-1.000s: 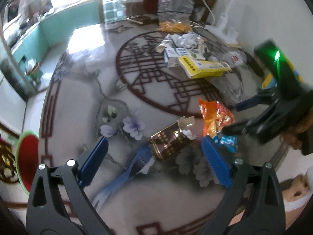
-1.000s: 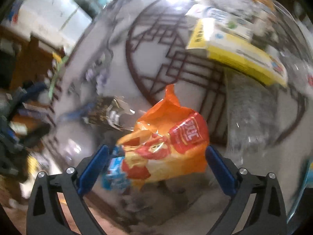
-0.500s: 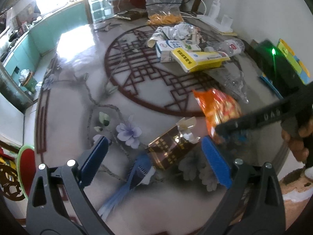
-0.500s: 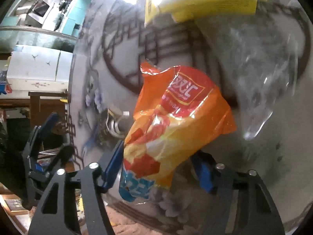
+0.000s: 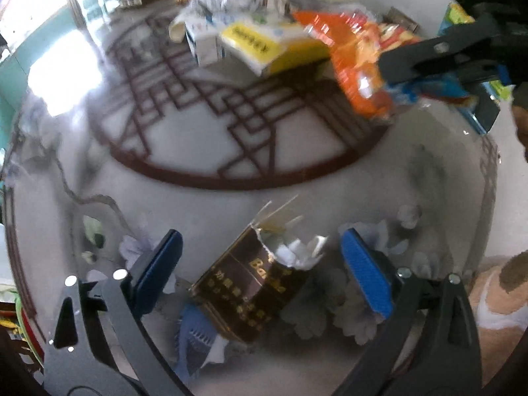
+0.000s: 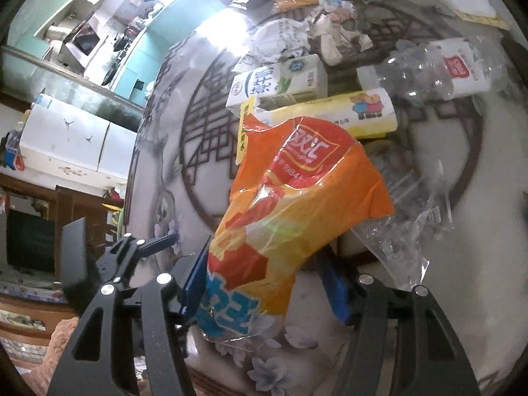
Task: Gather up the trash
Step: 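Grasp the brown box with the left tool and lift it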
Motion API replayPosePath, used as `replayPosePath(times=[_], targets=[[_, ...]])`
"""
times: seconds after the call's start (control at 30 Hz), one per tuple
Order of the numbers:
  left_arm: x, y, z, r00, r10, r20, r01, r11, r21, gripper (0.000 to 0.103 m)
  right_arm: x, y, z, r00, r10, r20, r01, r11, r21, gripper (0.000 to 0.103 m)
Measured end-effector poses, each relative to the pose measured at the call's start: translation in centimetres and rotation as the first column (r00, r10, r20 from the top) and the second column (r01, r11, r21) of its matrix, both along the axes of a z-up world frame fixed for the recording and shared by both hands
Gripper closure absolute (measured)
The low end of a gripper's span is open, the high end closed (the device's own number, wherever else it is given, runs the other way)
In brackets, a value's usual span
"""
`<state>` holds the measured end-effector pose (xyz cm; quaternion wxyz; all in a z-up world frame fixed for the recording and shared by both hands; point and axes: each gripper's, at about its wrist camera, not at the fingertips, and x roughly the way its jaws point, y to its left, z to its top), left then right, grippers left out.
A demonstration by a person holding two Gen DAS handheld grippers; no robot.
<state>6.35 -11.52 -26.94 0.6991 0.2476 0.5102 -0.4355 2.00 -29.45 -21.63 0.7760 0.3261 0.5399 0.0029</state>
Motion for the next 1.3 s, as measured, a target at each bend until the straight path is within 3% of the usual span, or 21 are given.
replayPosePath(times=[0.2,0.23,0.37,0.47,0.57,0.7,0.9,1.13,1.3], targets=[[-0.4,0.6,-0.2,1.000,0.014,0.016,-0.014,1.000,-0.016,0.037,-0.3,-0.1,0.3,1.000,0.003,0.004,-0.003,1.000,0.012,0.043],[-0.2,0.9,0.0,0.999,0.034,0.020,-0.033,0.999,-0.022,0.048,-0.2,0.1,0.4,1.000,0.006,0.006,-0.006,1.000,0.011,0.043],[0.8,2.4,0.9,0.989,0.149,-0.008,-0.149,0.987,-0.063,0.061,0.2,1.2,1.2,0.999,0.031,0.028,-0.030,0.999,-0.012,0.043],[1.4,3.7,2.5,0.969,0.245,0.018,-0.242,0.966,-0.087,0.063,0.6,2.1,2.3,0.997,0.047,0.053,-0.045,0.998,-0.048,0.043],[2.1,5.5,4.5,0.932,0.360,0.042,-0.353,0.928,-0.121,0.065,1.2,3.4,3.9,0.994,0.074,0.086,-0.064,0.991,-0.114,0.043],[2.9,8.0,7.7,0.869,0.492,0.052,-0.473,0.857,-0.205,0.066,2.0,5.4,6.0,0.982,0.118,0.148,-0.090,0.979,-0.184,0.043],[3.7,11.4,11.6,0.776,0.624,0.090,-0.582,0.764,-0.279,0.066,3.4,9.3,8.9,0.951,0.218,0.221,-0.147,0.943,-0.299,0.043],[3.2,15.5,14.1,0.719,0.688,0.099,-0.631,0.706,-0.322,0.066,4.1,12.3,10.6,0.913,0.283,0.293,-0.180,0.925,-0.333,0.043],[3.2,18.1,15.1,0.693,0.714,0.097,-0.650,0.678,-0.344,0.066,5.0,14.4,10.9,0.904,0.310,0.296,-0.204,0.919,-0.339,0.043]])
